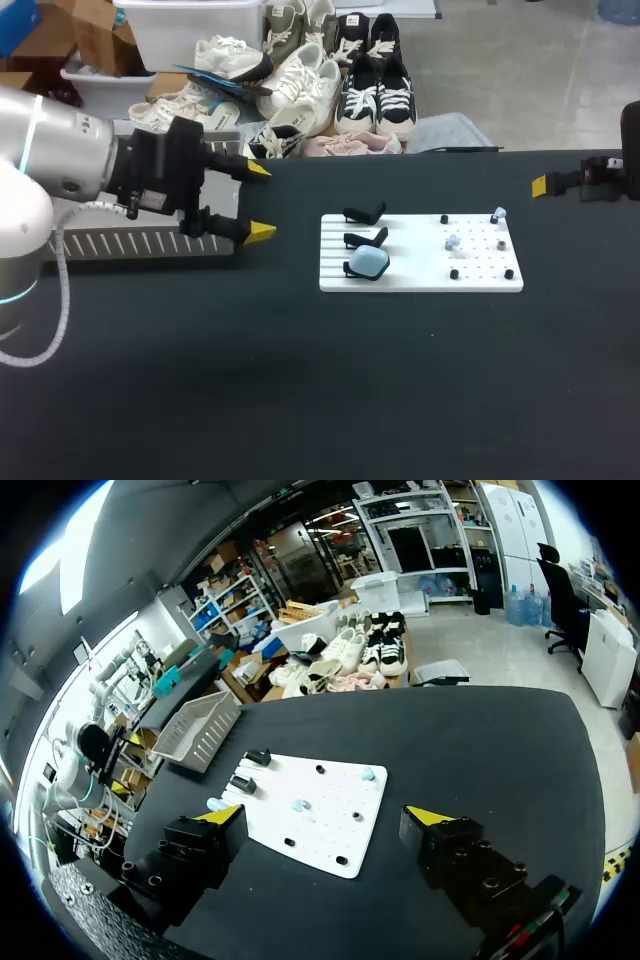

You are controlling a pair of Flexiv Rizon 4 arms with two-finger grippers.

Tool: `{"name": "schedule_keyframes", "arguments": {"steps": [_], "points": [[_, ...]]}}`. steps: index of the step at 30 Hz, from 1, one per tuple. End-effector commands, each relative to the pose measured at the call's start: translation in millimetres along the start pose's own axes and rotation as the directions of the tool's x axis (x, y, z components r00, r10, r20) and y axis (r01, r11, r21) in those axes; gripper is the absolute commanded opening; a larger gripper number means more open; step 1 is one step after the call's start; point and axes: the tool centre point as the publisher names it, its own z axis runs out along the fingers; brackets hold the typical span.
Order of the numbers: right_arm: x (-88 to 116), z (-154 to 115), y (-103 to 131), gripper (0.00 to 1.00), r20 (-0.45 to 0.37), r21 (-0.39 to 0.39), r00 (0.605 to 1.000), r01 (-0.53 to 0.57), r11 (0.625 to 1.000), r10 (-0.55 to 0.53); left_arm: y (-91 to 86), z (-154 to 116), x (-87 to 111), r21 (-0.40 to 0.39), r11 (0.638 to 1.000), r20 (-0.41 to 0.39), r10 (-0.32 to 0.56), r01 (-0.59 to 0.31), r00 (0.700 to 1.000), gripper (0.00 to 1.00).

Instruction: Pick up each earbud case from the left stands, insert the matching earbuds, close the lid, and place the case in the box.

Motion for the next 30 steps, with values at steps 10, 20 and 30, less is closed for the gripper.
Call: {"name": "schedule_keyframes", "arguments": {"steps": [10, 20, 30], "points": [[-0.5, 0.2, -0.6, 1.0, -0.002, -0.002, 1.0, 0.001, 1.0, -0.001, -4.6, 52.5, 11.1, 0.015, 0.999, 0.102, -0.04, 0.039, 0.994, 1.0], [-0.5, 0.2, -0.6, 1.0, -0.002, -0.002, 1.0, 0.001, 1.0, -0.001, -9.4, 80.4, 24.0, 0.045, 0.998, 0.094, -0.044, 0.039, 0.995, 1.0], [-0.5, 0.2, -0.6, 1.0, -0.002, -0.002, 1.0, 0.001, 1.0, -0.001, -3.0, 108.8, 37.8, 0.069, 0.997, 0.053, -0.024, 0.02, 0.998, 1.0]]}}
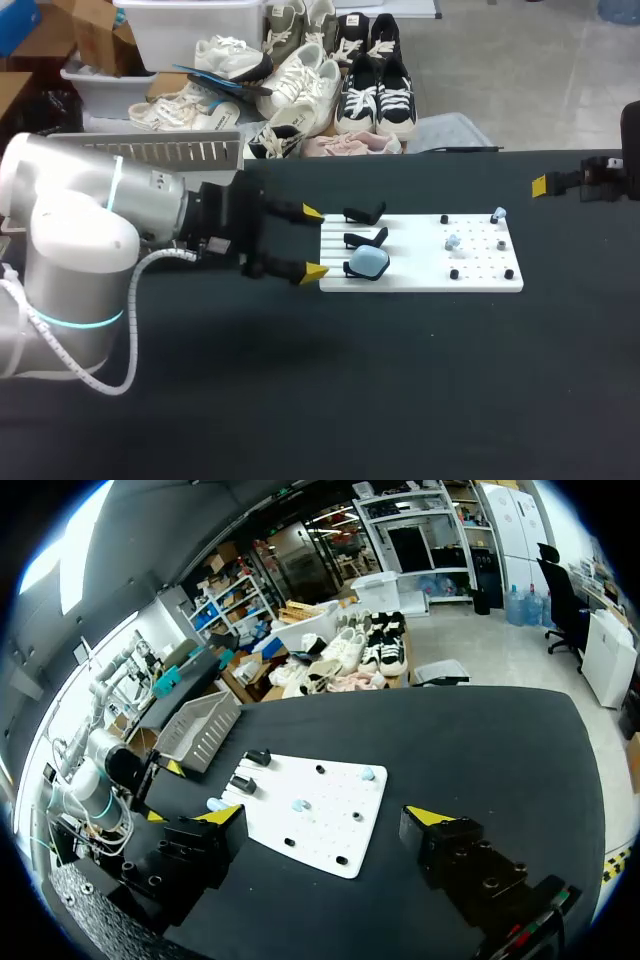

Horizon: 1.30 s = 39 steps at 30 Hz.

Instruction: Pick up each earbud case from the left stands, insert the matching earbuds, close the lid, and place the case in the box.

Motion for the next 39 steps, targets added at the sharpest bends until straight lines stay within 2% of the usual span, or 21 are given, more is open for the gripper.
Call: {"name": "schedule_keyframes", "arguments": {"steps": [1, 18, 27, 39], "points": [[-0.5, 0.2, -0.6, 1.0, -0.002, -0.002, 1.0, 0.001, 1.0, -0.001, 11.8, 15.8, 4.1, 0.017, 1.0, -0.01, -0.001, 0.002, 1.0, 1.0], [-0.5, 0.2, -0.6, 1.0, -0.002, -0.002, 1.0, 0.001, 1.0, -0.001, 22.4, 50.7, 25.2, 0.009, 0.999, -0.056, -0.044, 0.045, 0.997, 1.0], [-0.5, 0.2, -0.6, 1.0, -0.002, -0.002, 1.0, 0.001, 1.0, -0.001, 25.4, 62.6, 26.7, 0.009, 0.999, -0.061, -0.05, 0.05, 0.997, 1.0], [-0.5, 0.2, -0.6, 1.0, -0.002, -0.002, 1.0, 0.001, 1.0, -0.001, 20.2, 75.3, 30.4, 0.025, 0.999, -0.075, -0.034, 0.036, 0.997, 1.0]]}}
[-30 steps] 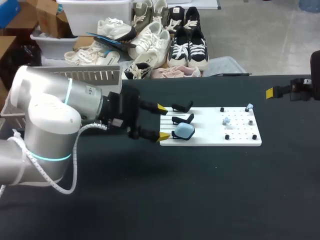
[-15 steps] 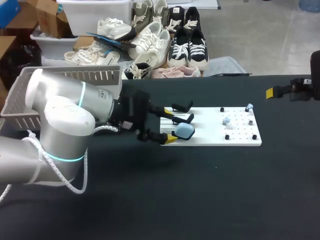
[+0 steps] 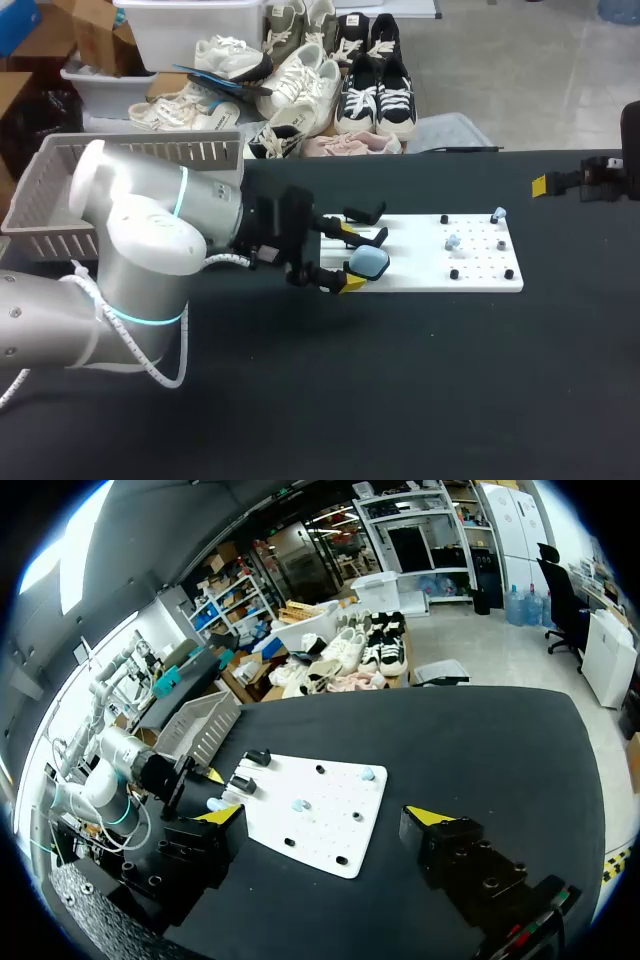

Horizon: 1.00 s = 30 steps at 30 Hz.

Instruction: Pick up each earbud case from the left stands, insert the matching earbuds, close the lid, and place the case in the box.

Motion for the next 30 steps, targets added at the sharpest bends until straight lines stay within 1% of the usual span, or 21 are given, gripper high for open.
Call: {"name": "schedule_keyframes", "arguments": {"steps": [1, 7, 12, 17, 24, 28, 30], "points": [[-0.5, 0.2, -0.6, 1.0, -0.002, -0.002, 1.0, 0.001, 1.0, -0.001, 3.2, 6.5, 0.1, 0.006, 1.0, -0.01, 0.004, -0.004, 1.0, 1.0], [-0.5, 0.2, -0.6, 1.0, -0.002, -0.002, 1.0, 0.001, 1.0, -0.001, 3.9, 9.5, 0.1, 0.014, 1.0, -0.014, 0.006, -0.006, 1.0, 1.0], [-0.5, 0.2, -0.6, 1.0, -0.002, -0.002, 1.0, 0.001, 1.0, -0.001, 1.2, 11.7, 2.8, 0.02, 1.0, -0.022, 0.003, -0.003, 1.0, 1.0], [-0.5, 0.2, -0.6, 1.0, -0.002, -0.002, 1.0, 0.001, 1.0, -0.001, 1.7, 13.8, 5.4, 0.019, 1.0, -0.03, -0.009, 0.009, 1.0, 0.93], [-0.5, 0.2, -0.6, 1.0, -0.002, -0.002, 1.0, 0.001, 1.0, -0.001, 3.6, 14.2, 5.4, 0.016, 1.0, -0.03, -0.014, 0.014, 0.999, 0.88], [-0.5, 0.2, -0.6, 1.0, -0.002, -0.002, 1.0, 0.001, 1.0, -0.001, 4.9, 15.4, 6.2, 0.013, 1.0, -0.031, -0.022, 0.022, 0.999, 0.79], [-0.5, 0.2, -0.6, 1.0, -0.002, -0.002, 1.0, 0.001, 1.0, -0.001, 5.3, 15.8, 6.5, 0.01, 1.0, -0.031, -0.025, 0.025, 0.999, 0.78]]}}
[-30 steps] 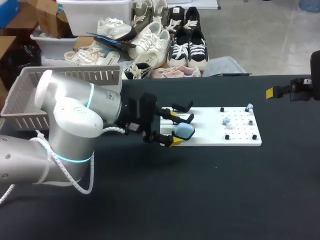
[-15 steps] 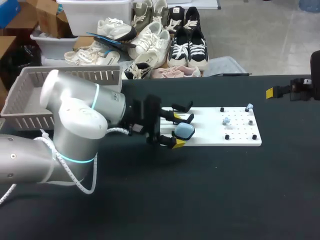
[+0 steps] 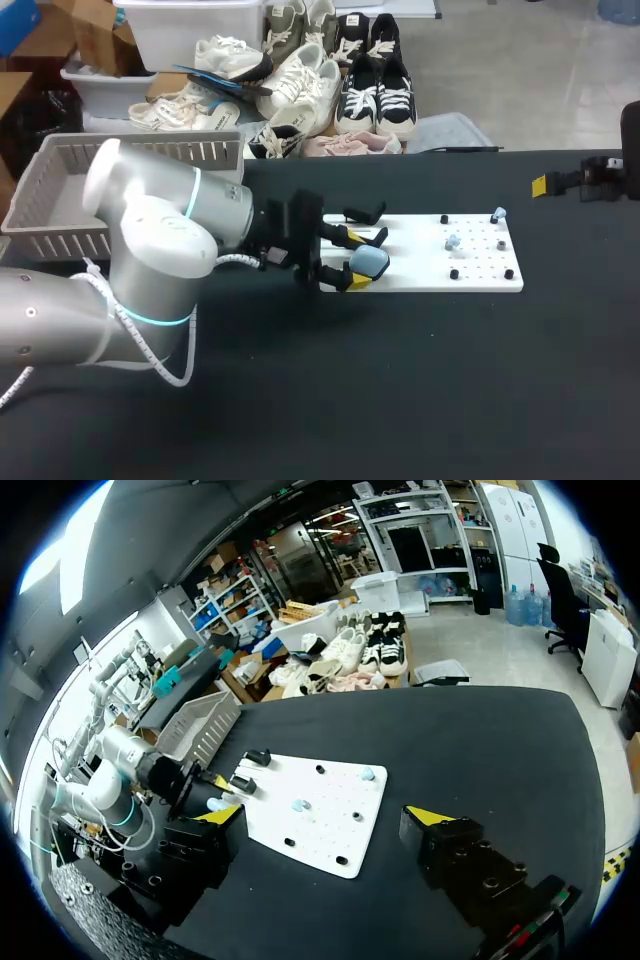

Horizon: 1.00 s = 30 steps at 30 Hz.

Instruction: Pick up each earbud case from the left stands, insert the matching earbuds, close the lid, and place the case in the box.

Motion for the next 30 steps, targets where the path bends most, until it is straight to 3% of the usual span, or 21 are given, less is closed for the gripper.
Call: {"name": "schedule_keyframes", "arguments": {"steps": [1, 4, 30], "points": [[-0.5, 0.2, -0.6, 1.0, -0.002, -0.002, 1.0, 0.001, 1.0, -0.001, 2.9, 2.9, 0.5, 0.0, 1.0, -0.005, -0.003, 0.003, 1.0, 0.77], [-0.5, 0.2, -0.6, 1.0, -0.002, -0.002, 1.0, 0.001, 1.0, -0.001, 3.9, 2.8, 0.5, -0.003, 1.0, -0.004, -0.008, 0.008, 1.0, 0.68], [-0.5, 0.2, -0.6, 1.0, -0.002, -0.002, 1.0, 0.001, 1.0, -0.001, 5.7, 5.3, 2.0, -0.002, 0.999, -0.006, -0.033, 0.033, 0.999, 0.42]]}}
